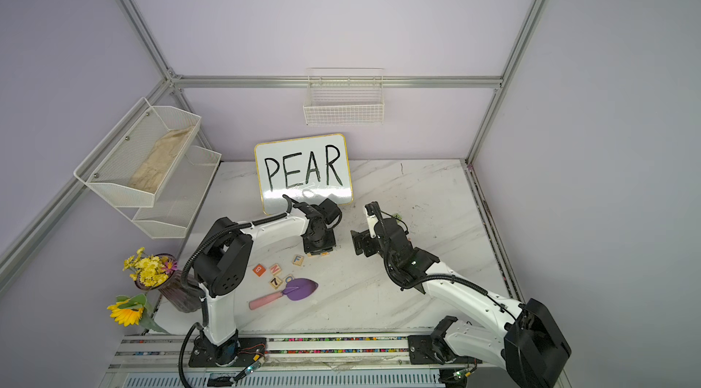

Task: Spell the uppercase word “pear” with letter blocks
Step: Place the letter block at the center of the board.

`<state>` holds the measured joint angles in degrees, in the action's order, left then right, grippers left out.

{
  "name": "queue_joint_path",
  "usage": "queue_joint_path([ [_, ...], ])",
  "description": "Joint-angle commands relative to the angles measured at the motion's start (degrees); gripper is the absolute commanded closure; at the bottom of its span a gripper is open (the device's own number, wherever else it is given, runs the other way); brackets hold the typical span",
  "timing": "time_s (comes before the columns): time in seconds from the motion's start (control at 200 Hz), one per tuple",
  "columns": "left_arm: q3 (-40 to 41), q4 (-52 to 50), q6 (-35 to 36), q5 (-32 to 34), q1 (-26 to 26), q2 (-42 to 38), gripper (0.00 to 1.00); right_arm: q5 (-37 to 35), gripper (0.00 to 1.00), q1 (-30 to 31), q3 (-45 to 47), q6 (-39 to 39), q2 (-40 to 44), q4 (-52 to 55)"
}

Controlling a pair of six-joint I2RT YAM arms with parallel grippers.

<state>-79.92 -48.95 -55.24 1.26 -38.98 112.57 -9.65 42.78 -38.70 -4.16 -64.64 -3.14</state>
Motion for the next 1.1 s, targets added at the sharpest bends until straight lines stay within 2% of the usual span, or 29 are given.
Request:
queue_joint_path([
  [0.0, -1.0, -1.1, 1.2, 1.6, 0.6, 0.4, 0.69, -0.8, 0.05, -0.1, -0.4, 0.6, -0.3, 0.4],
  [1.095, -5.1, -1.4, 3.7, 2.5, 1.4, 2.9, 0.67, -1.0, 0.04, -0.1, -1.3, 1.1, -2.3, 0.9],
])
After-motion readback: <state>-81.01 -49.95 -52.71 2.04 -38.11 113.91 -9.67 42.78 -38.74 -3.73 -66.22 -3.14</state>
